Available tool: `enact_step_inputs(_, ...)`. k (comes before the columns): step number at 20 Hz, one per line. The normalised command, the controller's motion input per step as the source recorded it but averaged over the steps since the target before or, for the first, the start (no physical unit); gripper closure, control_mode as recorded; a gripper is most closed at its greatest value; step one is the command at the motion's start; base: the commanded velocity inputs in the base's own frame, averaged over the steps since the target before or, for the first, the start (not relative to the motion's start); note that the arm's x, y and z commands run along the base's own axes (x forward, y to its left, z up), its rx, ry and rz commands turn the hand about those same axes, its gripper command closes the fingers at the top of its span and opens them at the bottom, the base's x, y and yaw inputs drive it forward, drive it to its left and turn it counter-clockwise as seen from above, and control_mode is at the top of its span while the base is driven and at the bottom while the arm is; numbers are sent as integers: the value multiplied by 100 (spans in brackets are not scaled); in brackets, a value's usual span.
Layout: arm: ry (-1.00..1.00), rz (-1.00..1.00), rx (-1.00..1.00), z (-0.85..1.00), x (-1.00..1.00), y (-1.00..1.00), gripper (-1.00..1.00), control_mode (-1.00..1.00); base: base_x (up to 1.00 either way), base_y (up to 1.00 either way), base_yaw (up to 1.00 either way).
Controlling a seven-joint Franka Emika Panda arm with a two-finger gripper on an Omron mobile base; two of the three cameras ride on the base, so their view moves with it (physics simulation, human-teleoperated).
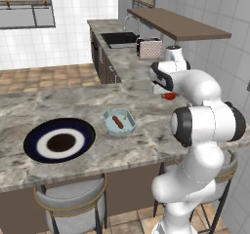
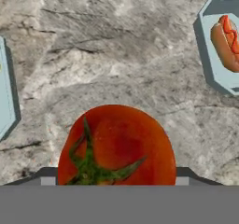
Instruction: Place one cooked food and one vegetable from the large plate to each tupperware container.
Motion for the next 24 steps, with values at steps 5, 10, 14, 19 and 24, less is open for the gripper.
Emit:
enact_step_inputs(5,-33,-10,-4,-20,-2,-100,100,-100,0,0,0)
enact_step_inputs(10,-39,-7,0,-15,5,-98,100,-100,0,0,0)
enact_step_inputs(14,10,-15,4,0,42,-97,100,-100,0,0,0)
enact_step_inputs(19,20,-9,7,0,35,-95,100,-100,0,0,0)
enact_step_inputs(24,4,0,12,0,25,-80,100,-100,0,0,0)
